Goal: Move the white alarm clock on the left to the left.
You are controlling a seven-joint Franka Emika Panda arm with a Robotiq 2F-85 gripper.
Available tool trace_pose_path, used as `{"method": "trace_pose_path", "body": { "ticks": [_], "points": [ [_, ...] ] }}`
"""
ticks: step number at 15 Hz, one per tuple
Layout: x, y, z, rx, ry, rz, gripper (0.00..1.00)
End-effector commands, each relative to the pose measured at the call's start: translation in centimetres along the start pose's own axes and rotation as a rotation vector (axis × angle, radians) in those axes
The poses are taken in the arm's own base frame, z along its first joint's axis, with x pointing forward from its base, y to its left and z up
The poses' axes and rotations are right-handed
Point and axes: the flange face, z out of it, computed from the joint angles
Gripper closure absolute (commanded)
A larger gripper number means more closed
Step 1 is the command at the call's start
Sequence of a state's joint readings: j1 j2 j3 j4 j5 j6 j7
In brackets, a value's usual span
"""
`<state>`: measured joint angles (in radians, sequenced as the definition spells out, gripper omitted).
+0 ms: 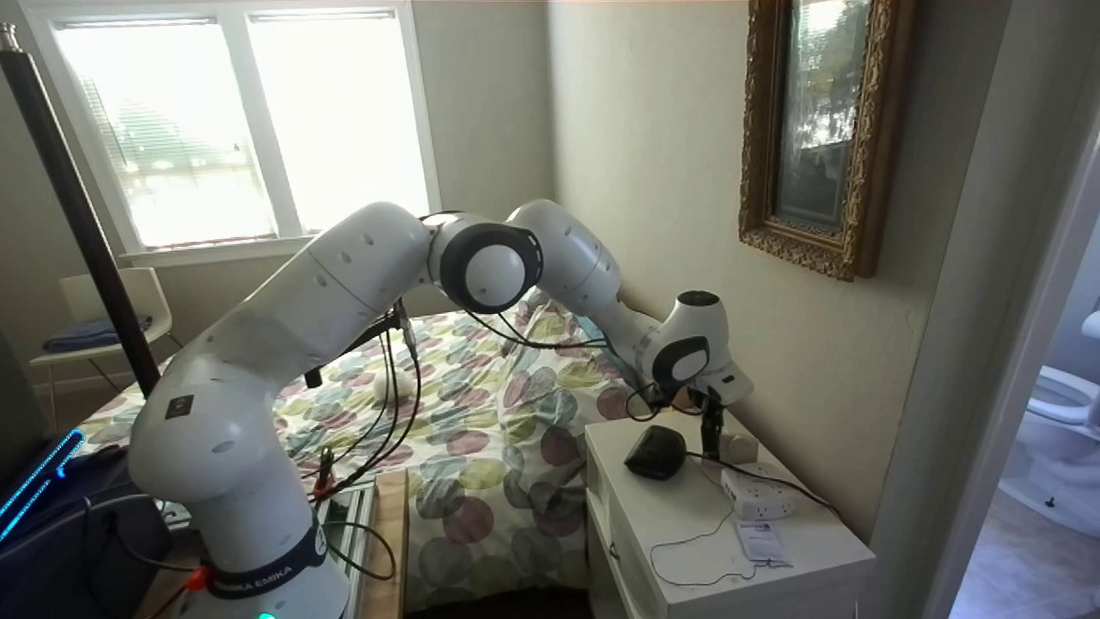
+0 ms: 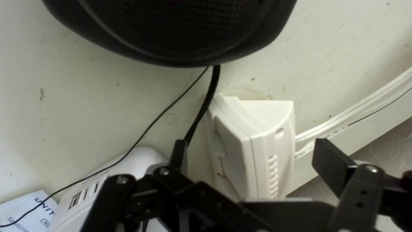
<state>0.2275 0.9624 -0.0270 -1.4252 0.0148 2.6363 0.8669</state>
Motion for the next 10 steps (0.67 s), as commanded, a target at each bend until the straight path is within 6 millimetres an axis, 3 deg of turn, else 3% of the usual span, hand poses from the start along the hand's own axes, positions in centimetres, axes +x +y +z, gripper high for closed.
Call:
{"method": "trace_pose_path", "body": {
  "ticks": [1,2,5,7,9,10],
  "points": [
    [0.7,-0.6,0.8,0.032,-0.020,0.008,0.00],
    [0.8,-0.6,0.8,0.034,-0.019,0.009,0.00],
    [0.8,-1.0,0.8,0.038,-0.020,0.009,0.28],
    [0.7,-1.3,0.5,0.044,-0.019,0.001,0.32],
    [0.5,-1.5,0.3,0.047,-0.019,-0.006,0.27],
    [0.5,-1.6,0.2,0.049,-0.019,-0.009,0.31]
  ]
}}
